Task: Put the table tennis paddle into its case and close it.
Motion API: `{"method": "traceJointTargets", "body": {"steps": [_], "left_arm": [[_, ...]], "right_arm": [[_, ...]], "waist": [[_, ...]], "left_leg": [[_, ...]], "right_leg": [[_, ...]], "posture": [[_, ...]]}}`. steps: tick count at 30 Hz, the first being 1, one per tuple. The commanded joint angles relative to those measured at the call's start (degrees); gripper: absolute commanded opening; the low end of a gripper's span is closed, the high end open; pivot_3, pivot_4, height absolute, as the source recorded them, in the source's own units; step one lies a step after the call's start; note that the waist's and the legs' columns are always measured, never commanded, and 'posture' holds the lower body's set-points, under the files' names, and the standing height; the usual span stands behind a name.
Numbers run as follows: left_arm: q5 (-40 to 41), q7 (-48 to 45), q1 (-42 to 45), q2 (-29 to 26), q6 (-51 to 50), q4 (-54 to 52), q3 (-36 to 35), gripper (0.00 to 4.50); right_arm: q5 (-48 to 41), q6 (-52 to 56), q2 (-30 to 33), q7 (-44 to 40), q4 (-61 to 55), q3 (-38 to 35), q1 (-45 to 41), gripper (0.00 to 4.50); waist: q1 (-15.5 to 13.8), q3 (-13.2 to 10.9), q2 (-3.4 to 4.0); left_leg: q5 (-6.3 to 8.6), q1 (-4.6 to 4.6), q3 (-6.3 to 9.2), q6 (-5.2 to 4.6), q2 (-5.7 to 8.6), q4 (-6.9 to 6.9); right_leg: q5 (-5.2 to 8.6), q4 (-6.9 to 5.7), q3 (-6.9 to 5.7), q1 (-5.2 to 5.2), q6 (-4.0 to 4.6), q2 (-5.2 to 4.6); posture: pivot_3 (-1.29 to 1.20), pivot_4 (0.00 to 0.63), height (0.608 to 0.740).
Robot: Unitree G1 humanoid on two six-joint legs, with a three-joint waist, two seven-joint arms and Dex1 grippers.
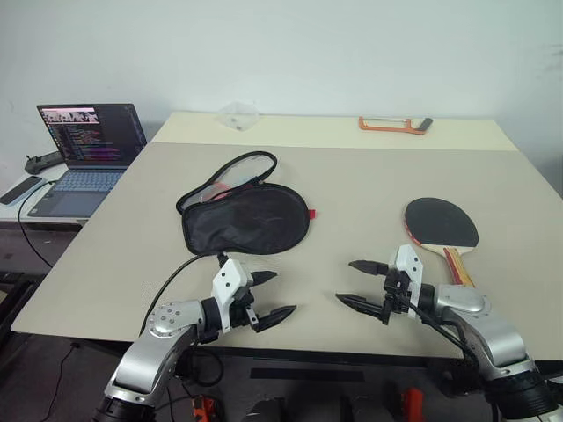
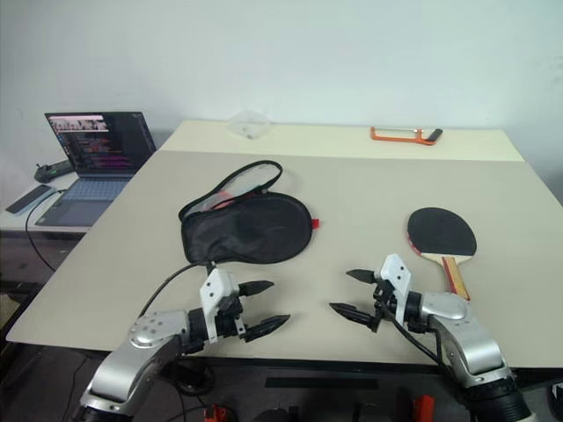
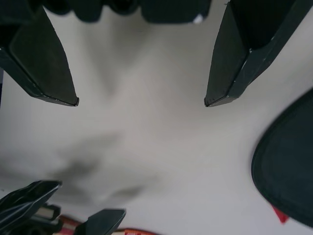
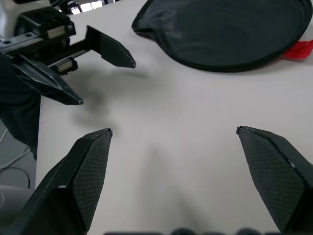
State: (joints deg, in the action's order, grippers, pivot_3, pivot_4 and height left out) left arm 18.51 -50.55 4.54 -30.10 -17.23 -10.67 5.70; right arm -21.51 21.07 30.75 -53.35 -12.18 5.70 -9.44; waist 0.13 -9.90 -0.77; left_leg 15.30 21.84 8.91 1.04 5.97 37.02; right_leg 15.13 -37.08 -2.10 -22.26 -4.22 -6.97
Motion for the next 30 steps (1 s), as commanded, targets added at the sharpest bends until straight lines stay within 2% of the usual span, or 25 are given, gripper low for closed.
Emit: {"method": "traceJointTargets", "body": {"steps": [1, 5, 9, 11, 15, 21, 26, 30], "left_arm": [[-1.20, -0.08, 2.80, 1.67, 3.35, 3.23, 0.82, 4.50], [-1.91, -0.75, 5.10, 3.26, 7.37, 7.50, 0.64, 4.50], [-1.13, 0.09, 8.88, 3.65, 9.57, 11.43, -2.54, 4.50], [-1.63, -1.25, 11.18, 1.99, 11.46, 13.41, -3.66, 4.50], [2.07, -4.10, 14.16, -2.25, 9.07, 15.23, -8.21, 4.50], [0.87, -7.96, 14.98, -7.63, 11.84, 20.89, -11.19, 4.50], [-4.00, -14.71, 17.44, -15.23, 18.34, 30.59, -9.94, 4.50], [-8.97, -15.45, 25.36, -17.47, 25.35, 45.76, -8.49, 4.50]], "right_arm": [[-0.91, 1.19, 2.18, 0.59, -3.85, -2.50, 1.55, 4.48], [0.54, 0.04, 3.60, 1.67, -4.70, -2.50, 3.63, 4.48], [-0.46, 1.35, 4.33, 3.18, -7.07, -4.14, 3.09, 4.48], [-0.52, 1.29, 4.75, 3.76, -7.18, -5.24, 3.27, 4.48], [-1.38, 2.12, 4.97, 4.10, -8.01, -5.54, 1.91, 4.48], [-4.14, 6.23, 3.38, 5.21, -10.39, -4.78, -3.10, 4.48], [-6.36, 8.55, 2.02, 5.57, -11.30, -4.21, -6.81, 4.48], [-5.16, 7.71, 0.19, 7.01, -10.29, -2.87, -7.17, 4.48]], "waist": [[-0.07, 0.00, -0.01], [-0.20, 0.02, -0.04], [-0.01, 0.03, -0.02], [-0.06, 0.03, -0.03], [0.04, 0.03, -0.03], [0.16, 0.03, -0.03], [0.16, 0.03, -0.03], [-0.09, 0.04, -0.05]], "left_leg": [[0.00, 0.01, 0.00, 0.00, 0.02, 0.00], [0.00, -0.01, 0.02, -0.01, 0.04, 0.04], [0.00, -0.01, -0.05, 0.00, 0.01, 0.03], [-0.01, -0.01, -0.03, 0.00, 0.01, 0.04], [-0.01, -0.02, -0.05, 0.00, 0.01, 0.03], [-0.01, -0.03, -0.05, 0.00, 0.00, 0.02], [-0.01, 0.00, -0.02, 0.00, 0.00, 0.02], [-0.01, 0.00, 0.00, 0.00, 0.02, 0.02]], "right_leg": [[0.00, 0.00, 0.00, 0.00, 0.00, -0.01], [-0.01, -0.02, -0.03, 0.04, -0.02, -0.03], [-0.01, -0.07, -0.04, -0.01, -0.02, -0.02], [-0.01, -0.07, -0.05, 0.01, -0.02, -0.01], [-0.01, -0.06, -0.07, 0.00, -0.02, 0.00], [-0.01, -0.05, -0.07, 0.00, -0.02, 0.00], [-0.01, -0.04, -0.08, -0.04, -0.02, 0.01], [-0.01, -0.05, -0.15, -0.03, -0.02, 0.01]], "posture": [[0.00, 0.150, 0.740], [0.00, 0.150, 0.740], [0.00, 0.150, 0.740], [0.00, 0.150, 0.740], [0.00, 0.150, 0.740], [0.00, 0.150, 0.740], [0.00, 0.150, 0.740], [0.00, 0.150, 0.740]]}}
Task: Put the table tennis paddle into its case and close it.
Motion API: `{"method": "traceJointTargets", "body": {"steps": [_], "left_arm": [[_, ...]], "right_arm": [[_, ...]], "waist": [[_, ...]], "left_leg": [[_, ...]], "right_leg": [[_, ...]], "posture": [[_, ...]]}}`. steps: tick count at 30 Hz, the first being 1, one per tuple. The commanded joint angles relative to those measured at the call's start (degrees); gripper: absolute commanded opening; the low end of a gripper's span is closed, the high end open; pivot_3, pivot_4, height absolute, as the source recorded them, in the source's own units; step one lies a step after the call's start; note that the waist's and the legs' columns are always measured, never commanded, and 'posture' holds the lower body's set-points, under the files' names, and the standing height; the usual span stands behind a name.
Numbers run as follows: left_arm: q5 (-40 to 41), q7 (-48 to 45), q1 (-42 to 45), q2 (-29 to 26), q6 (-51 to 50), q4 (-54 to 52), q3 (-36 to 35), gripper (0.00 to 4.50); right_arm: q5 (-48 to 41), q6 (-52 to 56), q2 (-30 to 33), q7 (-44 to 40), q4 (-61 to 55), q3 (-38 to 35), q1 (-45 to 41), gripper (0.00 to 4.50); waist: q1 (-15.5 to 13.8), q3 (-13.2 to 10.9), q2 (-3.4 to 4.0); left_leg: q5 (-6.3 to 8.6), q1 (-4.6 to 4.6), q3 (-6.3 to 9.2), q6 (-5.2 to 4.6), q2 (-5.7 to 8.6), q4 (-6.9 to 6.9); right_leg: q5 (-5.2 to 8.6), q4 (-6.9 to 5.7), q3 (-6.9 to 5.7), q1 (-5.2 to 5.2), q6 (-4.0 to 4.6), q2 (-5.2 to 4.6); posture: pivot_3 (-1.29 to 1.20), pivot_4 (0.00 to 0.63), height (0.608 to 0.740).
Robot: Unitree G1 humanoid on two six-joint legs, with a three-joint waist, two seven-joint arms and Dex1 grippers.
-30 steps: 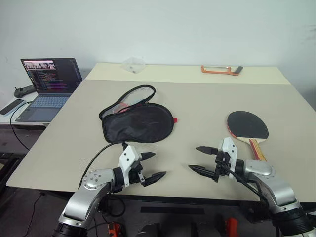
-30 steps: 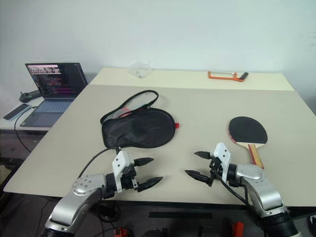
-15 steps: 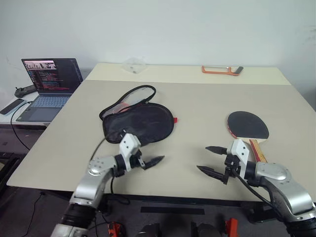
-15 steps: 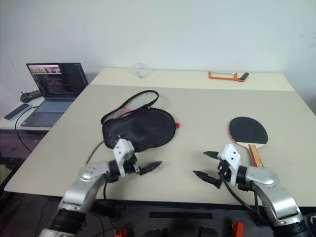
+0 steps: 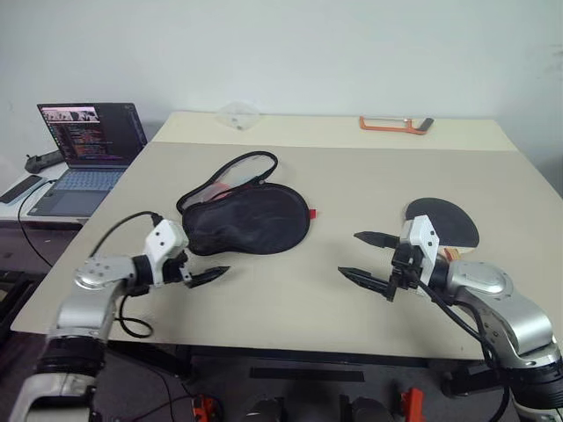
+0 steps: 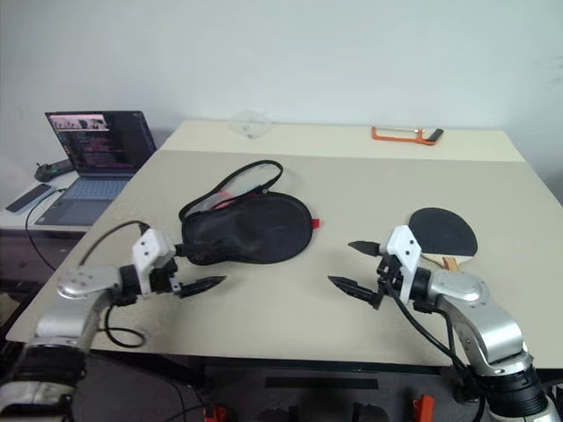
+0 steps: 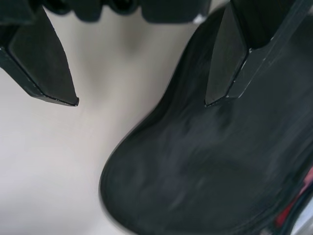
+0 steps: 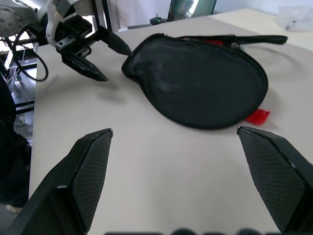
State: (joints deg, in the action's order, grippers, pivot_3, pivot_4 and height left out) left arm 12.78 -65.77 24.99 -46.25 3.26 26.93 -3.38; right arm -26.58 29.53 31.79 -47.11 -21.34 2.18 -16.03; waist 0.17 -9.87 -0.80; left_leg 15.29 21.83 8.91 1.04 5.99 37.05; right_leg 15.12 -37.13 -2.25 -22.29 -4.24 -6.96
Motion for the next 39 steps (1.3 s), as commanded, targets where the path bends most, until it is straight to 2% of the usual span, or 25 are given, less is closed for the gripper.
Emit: {"method": "traceJointTargets", "body": {"steps": [1, 9, 16, 19, 23, 26, 29, 30, 35, 39], "left_arm": [[-4.42, 0.09, 6.94, -1.30, 5.95, 11.54, 1.10, 4.50], [-10.02, -1.76, 14.77, 1.06, 11.22, 25.18, 4.77, 4.50], [-12.04, -5.08, 16.91, 0.36, 13.00, 26.47, 6.61, 4.50], [-12.80, -5.58, 17.66, 0.09, 12.95, 26.82, 6.98, 3.90], [-13.00, -8.14, 18.32, -0.21, 10.93, 25.48, 7.73, 2.43], [-12.92, -9.92, 18.36, -0.27, 8.67, 23.11, 8.10, 1.30], [-12.84, -10.54, 17.90, -0.31, 7.17, 20.97, 8.17, 0.18], [-12.73, -10.85, 17.61, -0.36, 6.53, 20.12, 8.14, 0.05], [-11.86, -12.77, 14.98, -1.07, 2.62, 15.05, 8.13, 0.05], [-7.21, -12.57, 11.66, 0.60, -7.65, 4.61, 6.28, 0.05]], "right_arm": [[0.19, -1.03, -1.06, 0.78, -0.91, 0.81, -0.53, 4.48], [0.73, -2.01, -2.06, 1.30, -0.59, 1.40, -0.91, 4.48], [-0.04, -1.50, -3.50, 1.78, -1.71, 1.35, -2.12, 4.48], [-0.50, -1.30, -3.75, 1.92, -2.10, 1.19, -2.68, 4.50], [-3.61, 0.42, -2.07, -0.98, -5.64, 1.39, -3.86, 4.50], [-3.33, 0.02, 1.65, -5.16, -6.53, 2.42, -5.44, 4.50], [-2.63, -0.90, 2.86, -5.86, -5.16, 2.06, -6.80, 4.50], [-2.32, -1.20, 3.09, -6.01, -4.65, 1.93, -7.06, 4.50], [-1.88, -1.63, 3.20, -5.66, -4.18, 1.48, -6.91, 4.50], [-1.93, -1.31, 3.52, -5.33, -4.81, 1.38, -6.13, 4.50]], "waist": [[-0.16, 0.01, -0.03], [0.37, 0.02, -0.06], [1.37, 0.03, -0.08], [1.60, 0.03, -0.08], [1.66, 0.03, -0.08], [1.67, 0.04, -0.09], [1.67, 0.04, -0.10], [1.67, 0.04, -0.10], [1.67, 0.04, -0.10], [1.68, 0.04, -0.10]], "left_leg": [[0.00, 0.00, 0.03, 0.00, 0.02, 0.01], [-0.01, 0.03, 0.00, 0.00, 0.08, 0.02], [-0.01, 0.02, -0.02, -0.01, 0.09, 0.06], [-0.01, 0.03, -0.01, -0.02, 0.09, 0.07], [-0.01, 0.03, -0.01, -0.02, 0.08, 0.08], [-0.01, 0.04, -0.01, -0.03, 0.09, 0.11], [-0.01, 0.03, -0.01, -0.04, 0.09, 0.12], [-0.01, 0.03, -0.01, -0.04, 0.08, 0.12], [-0.01, 0.04, -0.04, -0.03, 0.08, 0.13], [-0.01, 0.04, -0.03, -0.03, 0.07, 0.13]], "right_leg": [[0.00, -0.01, -0.03, 0.01, 0.00, 0.00], [-0.01, -0.03, -0.03, -0.02, -0.05, -0.02], [-0.01, -0.11, -0.01, -0.02, -0.05, -0.02], [-0.01, -0.12, -0.01, -0.03, -0.05, -0.02], [-0.01, -0.14, -0.01, -0.04, -0.05, -0.01], [-0.01, -0.13, -0.02, -0.03, -0.06, -0.02], [0.00, -0.15, -0.03, -0.02, -0.07, -0.01], [0.00, -0.16, -0.03, -0.03, -0.07, -0.01], [0.00, -0.17, 0.02, -0.04, -0.07, -0.01], [0.00, -0.18, 0.02, -0.04, -0.07, -0.01]], "posture": [[0.00, 0.150, 0.740], [0.00, 0.150, 0.740], [0.00, 0.150, 0.740], [0.00, 0.150, 0.740], [0.00, 0.150, 0.740], [0.00, 0.150, 0.740], [0.00, 0.150, 0.740], [0.00, 0.150, 0.740], [0.00, 0.150, 0.740], [0.00, 0.150, 0.740]]}}
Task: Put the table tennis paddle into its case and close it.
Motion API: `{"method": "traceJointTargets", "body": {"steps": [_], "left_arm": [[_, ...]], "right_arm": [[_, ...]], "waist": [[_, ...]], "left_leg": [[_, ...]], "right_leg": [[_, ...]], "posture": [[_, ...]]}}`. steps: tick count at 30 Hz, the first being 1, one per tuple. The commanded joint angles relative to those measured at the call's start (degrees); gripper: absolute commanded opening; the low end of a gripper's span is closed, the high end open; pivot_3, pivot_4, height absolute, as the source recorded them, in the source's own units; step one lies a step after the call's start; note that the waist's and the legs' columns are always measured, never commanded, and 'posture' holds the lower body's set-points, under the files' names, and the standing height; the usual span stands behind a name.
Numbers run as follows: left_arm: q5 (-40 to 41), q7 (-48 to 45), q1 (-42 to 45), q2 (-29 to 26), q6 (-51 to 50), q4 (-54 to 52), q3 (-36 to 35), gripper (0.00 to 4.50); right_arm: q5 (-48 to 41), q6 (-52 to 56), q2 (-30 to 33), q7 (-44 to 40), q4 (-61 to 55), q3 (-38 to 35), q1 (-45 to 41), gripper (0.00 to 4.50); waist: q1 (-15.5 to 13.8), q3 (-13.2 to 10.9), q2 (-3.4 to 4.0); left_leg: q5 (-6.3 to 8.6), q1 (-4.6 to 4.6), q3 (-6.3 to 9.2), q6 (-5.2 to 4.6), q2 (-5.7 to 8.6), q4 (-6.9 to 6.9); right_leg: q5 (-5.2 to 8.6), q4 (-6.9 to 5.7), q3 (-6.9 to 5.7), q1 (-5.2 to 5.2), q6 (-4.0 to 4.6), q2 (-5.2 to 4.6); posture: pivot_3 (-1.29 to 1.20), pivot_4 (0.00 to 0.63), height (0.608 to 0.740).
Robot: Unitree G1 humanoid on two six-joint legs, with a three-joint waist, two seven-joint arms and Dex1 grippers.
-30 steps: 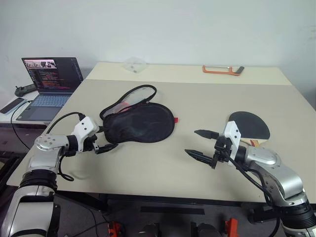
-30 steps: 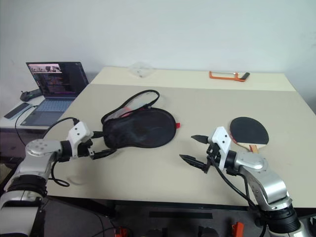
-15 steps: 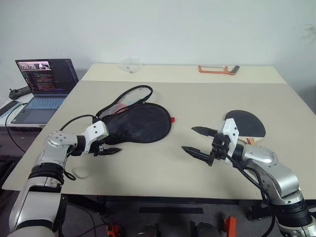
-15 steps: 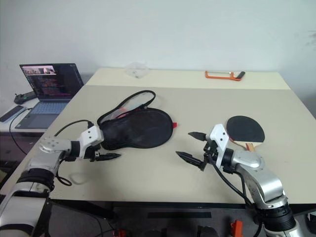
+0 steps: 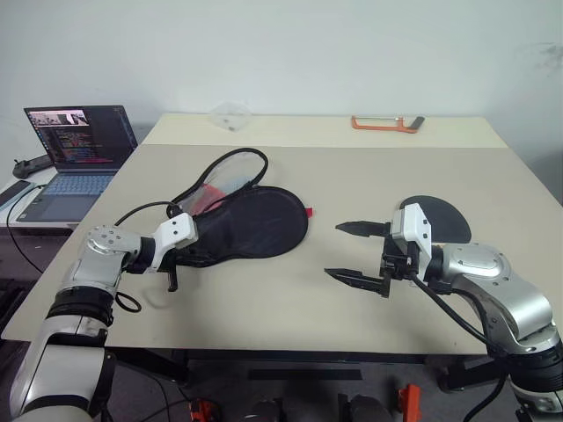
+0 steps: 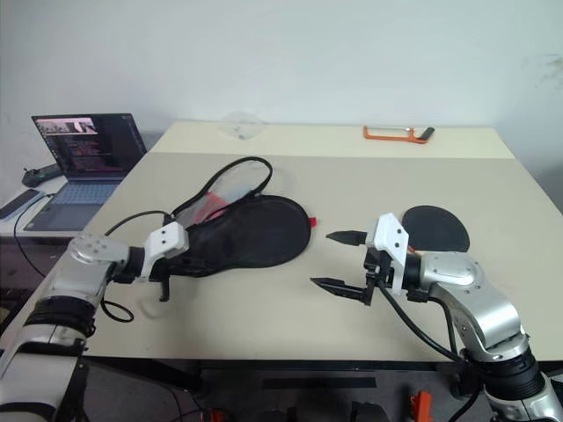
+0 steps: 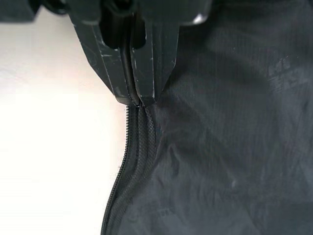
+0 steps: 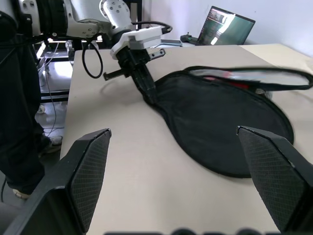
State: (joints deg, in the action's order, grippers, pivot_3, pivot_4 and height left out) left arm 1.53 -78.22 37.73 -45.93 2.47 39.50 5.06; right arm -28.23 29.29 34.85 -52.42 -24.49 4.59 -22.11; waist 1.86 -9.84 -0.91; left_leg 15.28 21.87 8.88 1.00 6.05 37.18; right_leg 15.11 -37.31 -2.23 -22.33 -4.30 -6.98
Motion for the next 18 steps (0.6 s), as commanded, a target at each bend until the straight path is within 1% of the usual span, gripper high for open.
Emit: {"method": "traceJointTargets", "body": {"steps": [1, 2, 6, 9, 11, 14, 18], "left_arm": [[5.41, 0.42, -2.06, 0.78, -10.26, -11.49, -2.46, 0.05], [6.34, 0.86, -2.95, 0.93, -12.74, -14.24, -2.69, 0.05], [10.75, 6.30, -8.04, 5.46, -24.97, -27.16, -2.58, 0.05], [12.18, 10.50, -9.52, 9.26, -30.82, -31.97, -1.79, 0.05], [11.77, 13.29, -9.56, 11.80, -32.14, -32.08, -0.86, 0.05], [9.48, 18.93, -7.78, 16.47, -30.37, -28.15, 0.57, 0.05], [8.30, 21.93, -5.00, 20.13, -27.98, -23.65, 1.88, 0.05]], "right_arm": [[-0.32, -1.00, 0.63, -0.01, -1.74, -1.14, 0.14, 4.50], [-0.36, -0.91, 0.75, 0.05, -1.93, -1.21, 0.30, 4.50], [-0.54, -1.04, 2.40, -0.51, -1.71, -2.61, 1.47, 4.50], [-0.75, -1.20, 3.48, -0.97, -1.53, -3.25, 2.10, 4.50], [-0.77, -1.39, 4.03, -1.30, -1.21, -3.57, 2.33, 4.50], [-1.63, -0.55, 4.52, -1.64, -1.27, -4.17, 2.45, 4.50], [-1.81, -0.20, 4.73, -1.61, -1.86, -4.45, 2.82, 4.50]], "waist": [[-0.01, 0.00, 0.00], [-0.01, 0.00, 0.00], [-0.10, 0.00, 0.00], [-0.14, 0.00, -0.01], [-0.18, 0.00, -0.01], [-0.20, 0.00, -0.01], [-0.24, -0.01, -0.02]], "left_leg": [[0.00, 0.01, 0.01, 0.00, 0.00, 0.01], [0.00, 0.01, 0.01, 0.00, 0.00, 0.02], [0.00, 0.02, 0.03, 0.00, 0.00, 0.04], [0.00, 0.01, 0.02, 0.00, 0.00, 0.05], [0.00, 0.01, 0.02, 0.00, -0.02, 0.07], [0.00, -0.02, -0.02, 0.00, -0.01, 0.10], [0.00, 0.01, -0.03, 0.00, 0.02, 0.38]], "right_leg": [[0.00, 0.00, -0.01, 0.00, 0.00, 0.00], [0.00, -0.01, 0.00, 0.00, 0.00, 0.00], [0.00, 0.00, 0.02, 0.02, 0.00, -0.02], [0.00, -0.01, 0.03, 0.03, 0.00, -0.02], [0.00, -0.04, 0.03, 0.03, 0.00, 0.00], [0.00, -0.12, 0.06, 0.03, 0.01, -0.01], [0.00, -0.31, 0.06, 0.05, 0.00, -0.03]], "posture": [[0.00, 0.150, 0.740], [0.00, 0.150, 0.740], [0.00, 0.150, 0.740], [0.00, 0.150, 0.740], [0.00, 0.150, 0.740], [0.00, 0.150, 0.740], [0.00, 0.150, 0.740]]}}
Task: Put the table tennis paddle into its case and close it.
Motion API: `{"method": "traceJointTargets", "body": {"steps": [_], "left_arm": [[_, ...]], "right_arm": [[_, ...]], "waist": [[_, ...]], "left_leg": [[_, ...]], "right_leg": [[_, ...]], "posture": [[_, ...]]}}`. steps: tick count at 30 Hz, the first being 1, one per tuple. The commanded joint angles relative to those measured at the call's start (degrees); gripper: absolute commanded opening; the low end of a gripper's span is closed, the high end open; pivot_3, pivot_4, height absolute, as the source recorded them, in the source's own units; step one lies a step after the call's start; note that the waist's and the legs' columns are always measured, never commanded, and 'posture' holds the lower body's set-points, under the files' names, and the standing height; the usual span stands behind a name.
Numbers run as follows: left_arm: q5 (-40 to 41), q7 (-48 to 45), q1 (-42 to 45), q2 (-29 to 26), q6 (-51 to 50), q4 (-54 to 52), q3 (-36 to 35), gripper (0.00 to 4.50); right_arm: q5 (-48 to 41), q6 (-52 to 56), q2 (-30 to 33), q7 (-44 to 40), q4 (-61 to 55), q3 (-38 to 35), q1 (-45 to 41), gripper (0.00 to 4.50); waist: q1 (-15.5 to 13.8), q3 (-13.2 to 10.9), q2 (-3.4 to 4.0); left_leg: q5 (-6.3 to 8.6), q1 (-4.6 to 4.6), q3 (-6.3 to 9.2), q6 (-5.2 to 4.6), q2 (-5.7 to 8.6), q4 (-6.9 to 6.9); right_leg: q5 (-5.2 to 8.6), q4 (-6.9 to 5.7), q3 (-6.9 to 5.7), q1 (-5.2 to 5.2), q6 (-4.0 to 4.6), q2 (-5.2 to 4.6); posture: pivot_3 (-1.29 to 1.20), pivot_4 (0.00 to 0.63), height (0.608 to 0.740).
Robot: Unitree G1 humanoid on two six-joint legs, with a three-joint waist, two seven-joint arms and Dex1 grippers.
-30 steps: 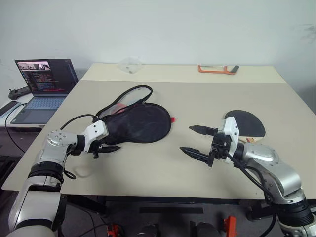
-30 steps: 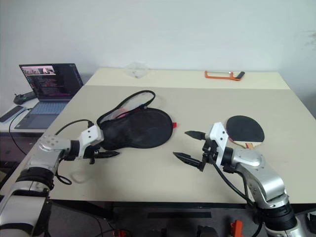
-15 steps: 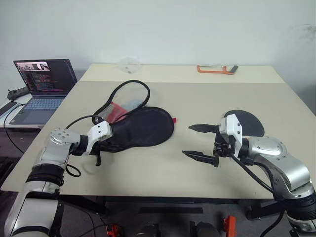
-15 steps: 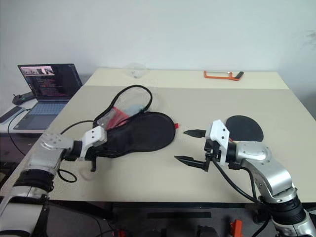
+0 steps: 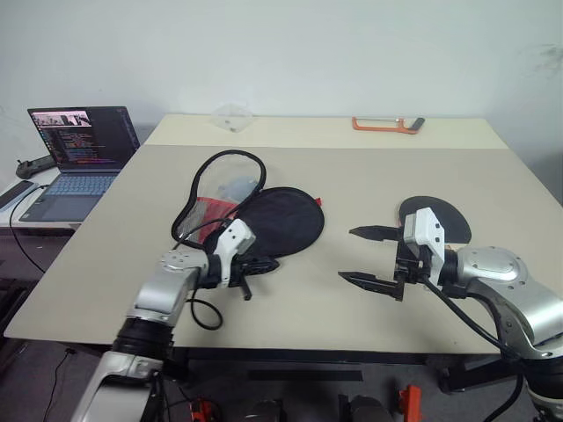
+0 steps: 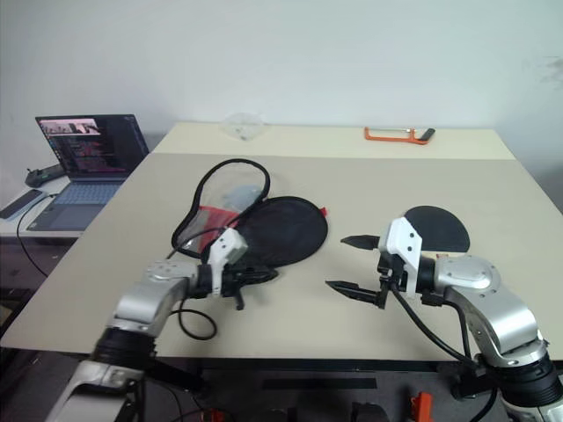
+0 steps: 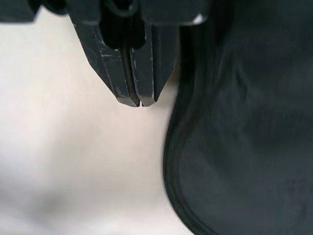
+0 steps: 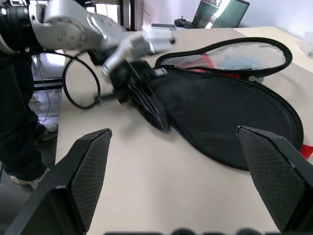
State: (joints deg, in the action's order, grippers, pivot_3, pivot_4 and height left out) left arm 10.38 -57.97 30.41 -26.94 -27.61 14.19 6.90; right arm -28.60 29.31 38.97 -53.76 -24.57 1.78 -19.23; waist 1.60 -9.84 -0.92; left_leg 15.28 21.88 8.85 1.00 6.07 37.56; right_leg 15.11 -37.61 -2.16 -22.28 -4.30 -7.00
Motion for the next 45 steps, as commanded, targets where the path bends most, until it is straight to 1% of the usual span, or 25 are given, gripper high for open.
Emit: {"method": "traceJointTargets", "body": {"steps": [1, 2, 6, 7, 11, 12, 13, 14, 17, 21, 24, 25, 27, 29, 32, 36, 40, 45], "left_arm": [[-0.08, 0.77, 2.85, 1.40, 2.12, 1.85, 0.30, 0.05], [0.35, -0.05, 3.11, 1.41, 2.07, 1.85, 0.41, 0.05], [0.92, -5.80, 3.39, -1.42, 7.74, 3.74, 0.06, 0.05], [0.89, -5.65, 3.64, -1.60, 8.94, 4.81, -0.54, 0.05], [-0.42, -6.91, 3.70, -4.02, 18.68, 7.87, -1.75, 0.05], [0.10, -7.07, 3.57, -4.38, 18.85, 7.84, -2.22, 0.21], [0.61, -7.15, 3.53, -4.55, 18.82, 7.89, -2.55, 0.42], [0.91, -8.50, 2.40, -5.97, 19.31, 6.50, -2.60, 0.62], [2.10, -10.35, -0.09, -9.39, 19.52, 3.99, -4.14, 1.70], [3.55, -12.55, -2.23, -13.53, 19.21, 3.81, -6.20, 3.21], [0.55, -12.14, -2.03, -15.65, 24.62, 8.02, -5.60, 4.28], [-0.62, -11.45, -1.44, -15.97, 26.61, 9.99, -5.36, 4.49], [-2.16, -10.87, -0.05, -16.04, 29.33, 13.42, -4.80, 4.49], [-3.28, -12.32, 1.56, -15.69, 31.42, 16.99, -3.75, 4.49], [-5.10, -14.01, 3.56, -14.34, 35.16, 21.68, -1.75, 4.49], [-6.03, -14.08, 6.39, -12.20, 38.32, 26.57, -1.07, 4.49], [-4.89, -16.86, 7.06, -10.92, 38.00, 25.54, -0.85, 4.49], [-3.87, -19.74, 5.50, -11.38, 35.26, 21.91, -0.88, 4.49]], "right_arm": [[-1.55, -0.08, 0.64, -0.11, -2.03, -1.81, 0.11, 4.50], [-1.82, 0.18, 0.72, 0.06, -2.38, -2.09, 0.32, 4.50], [-2.52, 0.77, 0.82, 0.79, -3.18, -2.82, 1.07, 4.50], [-2.48, 0.69, 0.93, 0.84, -3.19, -2.89, 1.37, 4.50], [-2.55, 0.71, 1.11, 1.36, -3.87, -2.67, 2.53, 4.50], [-2.64, 0.74, 1.13, 1.44, -4.01, -2.62, 2.65, 4.50], [-2.70, 0.75, 1.17, 1.51, -4.10, -2.57, 2.72, 4.50], [-2.74, 0.76, 1.15, 1.57, -4.18, -2.50, 2.75, 4.50], [-2.78, 0.80, 0.99, 1.77, -4.36, -2.32, 2.73, 4.50], [-2.72, 0.75, 0.44, 2.06, -4.34, -1.83, 2.65, 4.50], [-2.61, 0.63, -0.12, 2.27, -4.21, -1.30, 2.37, 4.50], [-2.54, 0.58, -0.28, 2.32, -4.16, -1.11, 2.27, 4.50], [-2.46, 0.53, -0.52, 2.39, -4.06, -0.85, 2.08, 4.50], [-2.37, 0.49, -0.73, 2.43, -3.98, -0.62, 1.86, 4.50], [-2.31, 0.48, -0.93, 2.54, -3.92, -0.45, 1.48, 4.50], [-2.26, 0.45, -1.07, 2.78, -3.92, -0.39, 1.36, 4.50], [-2.27, 0.59, -1.06, 3.27, -4.52, -0.63, 1.79, 4.50], [-2.35, 0.65, -0.82, 3.75, -4.92, -0.91, 2.37, 4.50]], "waist": [[0.01, 0.00, -0.01], [0.01, -0.01, -0.01], [0.04, 0.00, -0.01], [0.03, 0.00, -0.01], [-0.09, -0.01, -0.01], [-0.09, -0.01, -0.01], [-0.11, -0.01, -0.01], [-0.13, -0.01, -0.01], [0.14, -0.01, 0.00], [0.05, -0.01, 0.00], [-0.12, -0.01, 0.00], [-0.15, -0.01, 0.00], [-0.21, -0.01, 0.00], [-0.29, -0.01, -0.01], [-0.29, -0.01, 0.00], [-0.22, -0.01, -0.01], [-0.14, -0.01, -0.01], [-0.04, -0.01, -0.01]], "left_leg": [[0.00, 0.01, -0.01, 0.00, 0.00, 0.05], [0.00, 0.03, 0.02, 0.00, 0.00, 0.14], [0.01, 0.03, 0.00, 0.00, 0.00, 0.24], [0.01, 0.03, 0.01, 0.00, 0.00, 0.25], [0.02, 0.04, 0.03, -0.01, 0.01, 0.28], [0.02, 0.05, 0.02, -0.01, 0.01, 0.28], [0.02, 0.04, 0.03, -0.01, 0.01, 0.27], [0.02, 0.05, 0.04, -0.01, 0.01, 0.27], [0.03, 0.04, 0.02, -0.03, 0.00, 0.26], [0.13, 0.05, 0.06, -0.20, -0.01, 0.26], [0.14, 0.04, 0.08, -0.23, 0.01, 0.26], [0.14, 0.04, 0.09, -0.23, 0.01, 0.26], [0.14, 0.04, 0.10, -0.23, 0.01, 0.26], [0.14, 0.05, 0.10, -0.23, 0.02, 0.26], [0.15, 0.06, 0.10, -0.24, 0.04, 0.27], [0.15, 0.06, 0.09, -0.24, 0.04, 0.26], [0.15, 0.06, 0.08, -0.25, 0.04, 0.28], [0.15, 0.07, 0.08, -0.25, 0.04, 0.27]], "right_leg": [[0.00, -0.04, 0.01, 0.00, 0.00, 0.00], [0.00, -0.08, -0.01, -0.01, 0.00, 0.00], [0.00, -0.16, 0.02, -0.01, 0.00, 0.00], [0.00, -0.19, 0.01, -0.01, 0.00, 0.00], [0.00, -0.18, 0.02, -0.01, 0.00, -0.01], [0.00, -0.18, 0.03, -0.01, 0.00, -0.01], [0.00, -0.18, 0.03, -0.01, 0.00, -0.02], [0.00, -0.18, 0.03, -0.01, 0.00, -0.02], [0.00, -0.18, 0.05, -0.02, 0.00, -0.02], [0.00, -0.19, 0.04, -0.03, 0.01, -0.01], [0.00, -0.19, 0.04, -0.02, 0.00, -0.02], [0.00, -0.18, 0.03, -0.01, 0.00, -0.02], [0.00, -0.18, 0.03, -0.01, 0.00, -0.02], [0.00, -0.18, 0.00, -0.01, 0.00, -0.01], [0.01, -0.17, -0.02, -0.01, 0.00, -0.02], [0.01, -0.18, -0.03, -0.02, 0.00, -0.02], [0.01, -0.20, -0.02, -0.02, -0.01, -0.02], [0.01, -0.20, -0.03, -0.02, -0.01, -0.01]], "posture": [[0.00, 0.150, 0.740], [0.00, 0.150, 0.740], [0.00, 0.150, 0.740], [0.00, 0.150, 0.740], [0.00, 0.150, 0.740], [0.00, 0.150, 0.740], [0.00, 0.150, 0.740], [0.00, 0.150, 0.740], [0.00, 0.150, 0.740], [0.00, 0.150, 0.740], [0.00, 0.150, 0.740], [0.00, 0.150, 0.740], [0.00, 0.150, 0.740], [0.00, 0.150, 0.740], [0.00, 0.150, 0.740], [0.00, 0.150, 0.740], [0.00, 0.150, 0.740], [0.00, 0.150, 0.740]]}}
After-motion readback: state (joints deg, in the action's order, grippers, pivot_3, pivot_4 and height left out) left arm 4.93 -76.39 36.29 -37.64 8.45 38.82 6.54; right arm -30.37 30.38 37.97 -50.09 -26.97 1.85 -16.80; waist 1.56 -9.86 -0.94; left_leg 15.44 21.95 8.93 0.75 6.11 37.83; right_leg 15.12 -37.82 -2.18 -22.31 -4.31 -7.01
